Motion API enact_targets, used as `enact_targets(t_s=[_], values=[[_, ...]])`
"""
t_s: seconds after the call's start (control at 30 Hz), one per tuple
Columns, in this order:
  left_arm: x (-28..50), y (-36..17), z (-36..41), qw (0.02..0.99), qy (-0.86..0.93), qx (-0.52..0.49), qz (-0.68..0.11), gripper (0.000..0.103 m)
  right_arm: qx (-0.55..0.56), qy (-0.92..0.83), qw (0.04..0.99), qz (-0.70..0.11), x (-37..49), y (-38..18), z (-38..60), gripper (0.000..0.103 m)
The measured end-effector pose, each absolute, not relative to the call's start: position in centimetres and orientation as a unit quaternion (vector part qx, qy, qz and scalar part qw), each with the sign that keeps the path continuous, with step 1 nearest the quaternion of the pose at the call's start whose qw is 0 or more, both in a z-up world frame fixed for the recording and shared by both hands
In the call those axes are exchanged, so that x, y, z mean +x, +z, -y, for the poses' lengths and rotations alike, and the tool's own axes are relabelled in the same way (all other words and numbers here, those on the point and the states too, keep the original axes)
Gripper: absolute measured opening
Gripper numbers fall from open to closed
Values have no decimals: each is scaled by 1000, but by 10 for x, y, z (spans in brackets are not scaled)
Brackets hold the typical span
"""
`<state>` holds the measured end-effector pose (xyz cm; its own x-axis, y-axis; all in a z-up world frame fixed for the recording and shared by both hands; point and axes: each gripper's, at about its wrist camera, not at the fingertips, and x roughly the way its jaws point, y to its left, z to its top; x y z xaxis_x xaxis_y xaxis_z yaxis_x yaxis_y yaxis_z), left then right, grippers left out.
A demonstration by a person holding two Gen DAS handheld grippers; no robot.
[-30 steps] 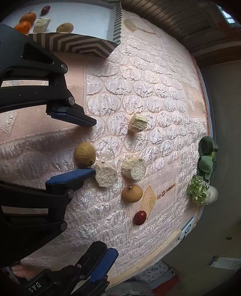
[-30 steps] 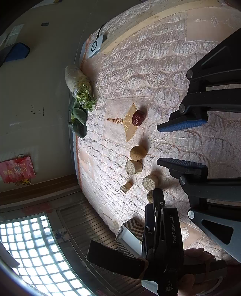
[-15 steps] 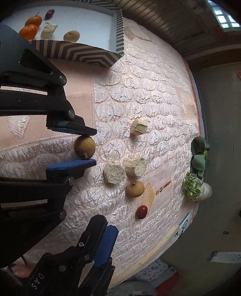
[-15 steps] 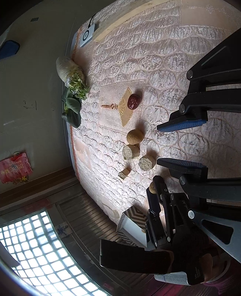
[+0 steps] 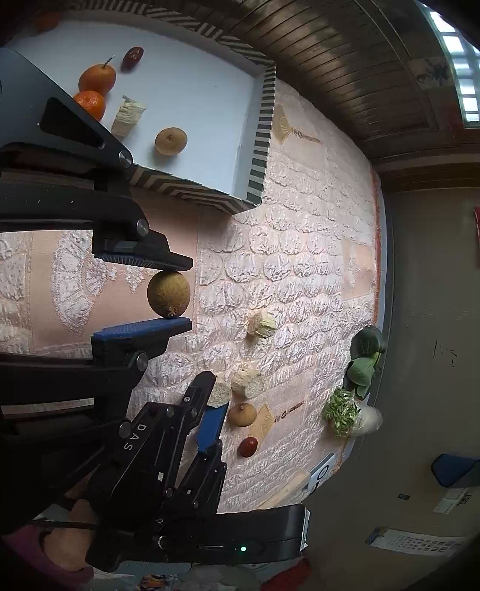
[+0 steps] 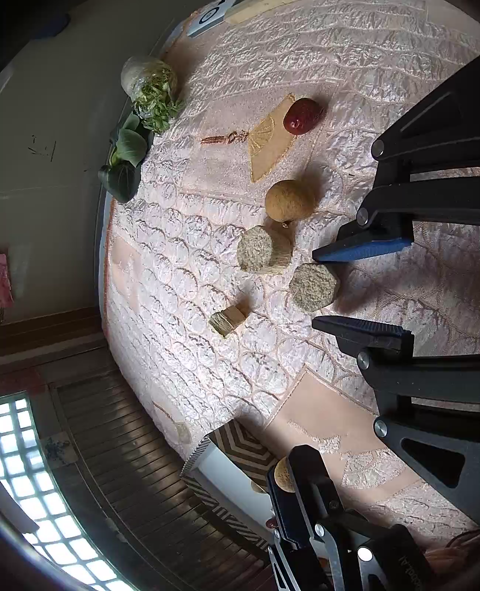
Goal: Organize fruits
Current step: 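Carry the pear and hexagonal block over the white tray with both tools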
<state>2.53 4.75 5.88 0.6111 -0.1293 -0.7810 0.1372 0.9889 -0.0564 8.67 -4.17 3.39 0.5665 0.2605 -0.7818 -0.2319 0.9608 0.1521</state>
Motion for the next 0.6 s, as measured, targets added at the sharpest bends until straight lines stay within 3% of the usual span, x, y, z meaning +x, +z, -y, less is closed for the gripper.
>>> enact_targets(t_s=[0.6], values=[[39, 77, -145, 888, 1, -72, -455, 25, 30, 237, 883, -405, 90, 80, -42, 26]])
